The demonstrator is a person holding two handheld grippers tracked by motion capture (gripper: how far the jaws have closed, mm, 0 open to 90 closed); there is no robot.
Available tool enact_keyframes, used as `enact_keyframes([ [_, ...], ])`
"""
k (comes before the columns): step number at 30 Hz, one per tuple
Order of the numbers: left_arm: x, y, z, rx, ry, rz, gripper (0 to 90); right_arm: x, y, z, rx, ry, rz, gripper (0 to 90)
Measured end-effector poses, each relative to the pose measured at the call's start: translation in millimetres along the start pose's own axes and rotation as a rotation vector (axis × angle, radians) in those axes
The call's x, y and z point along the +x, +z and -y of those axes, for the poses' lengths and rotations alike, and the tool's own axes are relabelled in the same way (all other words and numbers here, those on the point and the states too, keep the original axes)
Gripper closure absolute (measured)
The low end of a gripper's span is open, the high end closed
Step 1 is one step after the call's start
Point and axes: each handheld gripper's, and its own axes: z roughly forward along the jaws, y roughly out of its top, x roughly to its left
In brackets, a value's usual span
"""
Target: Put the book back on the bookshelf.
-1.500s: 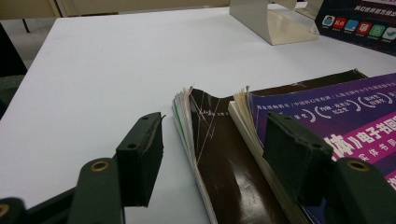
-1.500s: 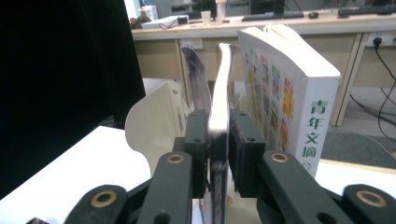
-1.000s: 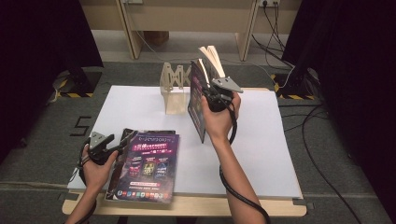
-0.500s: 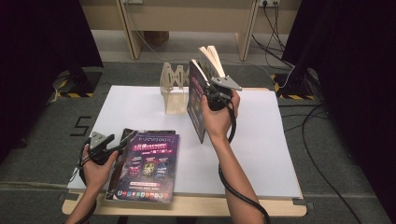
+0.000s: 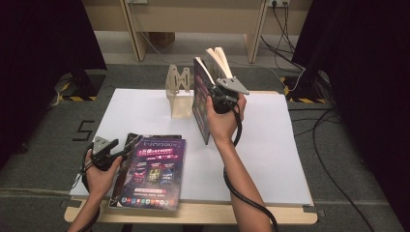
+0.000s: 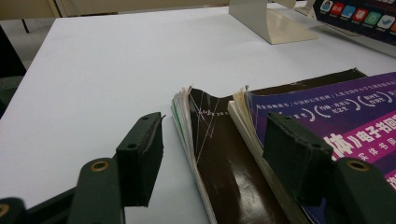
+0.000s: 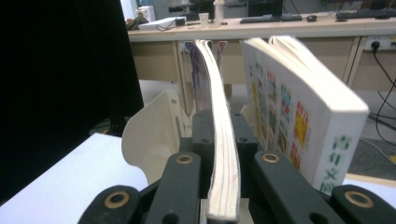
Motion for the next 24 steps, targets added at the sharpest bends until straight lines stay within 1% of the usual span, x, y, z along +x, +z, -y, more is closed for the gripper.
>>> enact_keyframes([
  [3, -0.1, 0.0, -0.1, 0.002, 0.002, -0.001, 37.3, 1.3, 2.6, -4.1, -0.021, -0.018, 0.007, 84.8],
  [6, -0.2, 0.1, -0.1, 0.002, 0.003, -0.001, 37.3, 1.9, 7.8, -7.4, -0.031, -0.027, 0.023, 84.8],
  [8, -0.2, 0.0, 0.0, 0.001, 0.002, -0.001, 37.3, 1.5, 11.7, -8.3, -0.033, -0.024, 0.028, 84.8],
  [10, 0.0, 0.1, -0.1, 0.002, 0.001, -0.001, 37.3, 0.7, 17.0, -8.3, -0.031, -0.018, 0.036, 84.8],
  [14, 0.1, 0.5, 0.0, -0.001, 0.000, 0.000, 37.3, 0.2, 27.6, -8.0, -0.025, -0.028, 0.058, 84.8],
  [15, 0.2, 0.6, 0.0, 0.000, 0.001, 0.000, 37.3, 0.7, 29.8, -8.3, -0.021, -0.022, 0.059, 84.8],
  [16, 0.2, 0.7, -0.1, 0.000, 0.002, 0.000, 37.3, 0.0, 31.8, -8.5, -0.024, -0.030, 0.060, 84.8],
  [18, 0.1, 0.5, 0.0, -0.001, 0.000, 0.000, 37.2, 0.7, 36.0, -8.4, -0.023, -0.027, 0.064, 84.7],
  [24, -0.1, 0.2, 0.0, -0.001, 0.001, 0.001, 37.2, 2.4, 46.6, -5.4, -0.020, -0.043, 0.080, 84.7],
])
